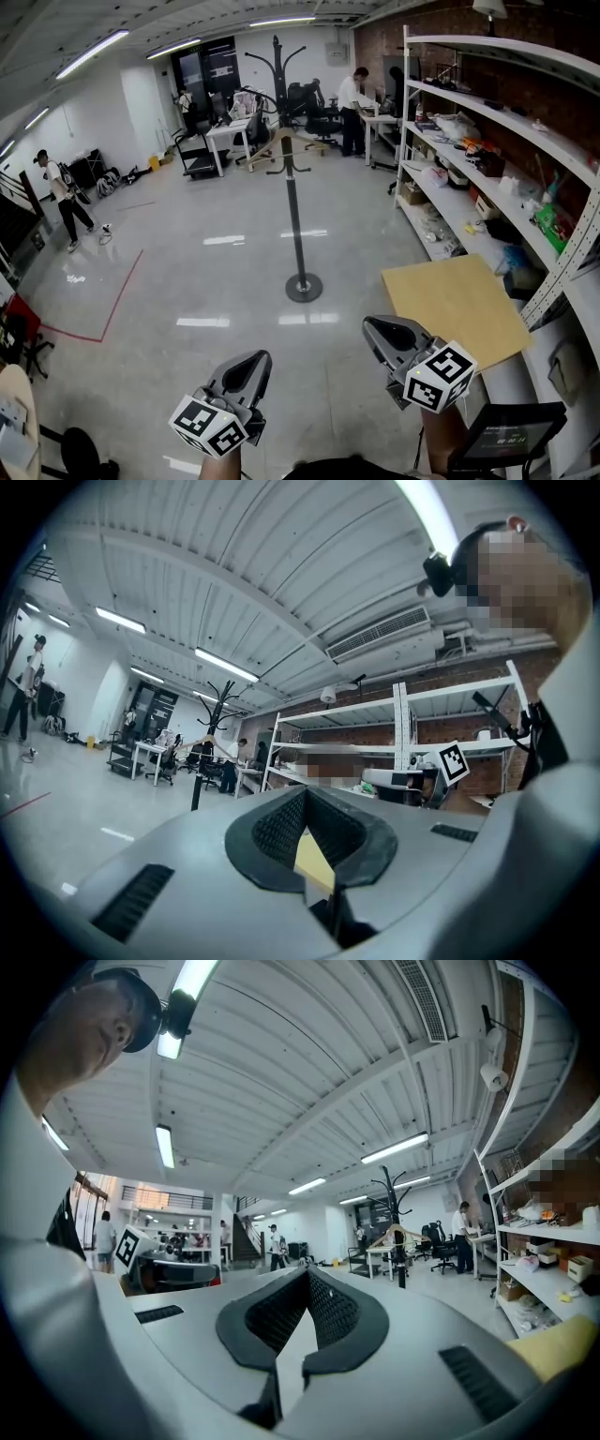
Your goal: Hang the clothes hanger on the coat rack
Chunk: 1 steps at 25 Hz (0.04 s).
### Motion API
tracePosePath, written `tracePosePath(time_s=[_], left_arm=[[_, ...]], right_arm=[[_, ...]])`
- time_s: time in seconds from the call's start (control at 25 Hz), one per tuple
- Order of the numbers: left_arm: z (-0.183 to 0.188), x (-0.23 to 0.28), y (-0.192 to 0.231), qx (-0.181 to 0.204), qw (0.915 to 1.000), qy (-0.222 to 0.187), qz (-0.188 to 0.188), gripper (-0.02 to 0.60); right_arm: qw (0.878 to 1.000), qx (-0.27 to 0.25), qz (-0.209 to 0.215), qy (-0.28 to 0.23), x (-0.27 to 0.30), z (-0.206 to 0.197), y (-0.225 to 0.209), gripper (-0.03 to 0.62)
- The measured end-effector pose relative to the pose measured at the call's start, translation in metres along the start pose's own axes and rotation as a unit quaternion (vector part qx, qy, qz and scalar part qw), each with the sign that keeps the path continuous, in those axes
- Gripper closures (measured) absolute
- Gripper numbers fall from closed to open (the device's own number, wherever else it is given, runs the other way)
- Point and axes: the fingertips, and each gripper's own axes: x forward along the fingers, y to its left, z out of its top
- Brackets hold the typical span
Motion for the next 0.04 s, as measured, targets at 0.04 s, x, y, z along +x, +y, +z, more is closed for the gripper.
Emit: tracePosePath(time_s=[0.04], left_arm=[[0.0005, -0.0016, -0.0005, 0.001, 1.0000, -0.001, 0.000, 0.581]], right_arm=[[1.000, 0.000, 0.000, -0.001, -0.0005, -0.0001, 0.0012, 0.588]])
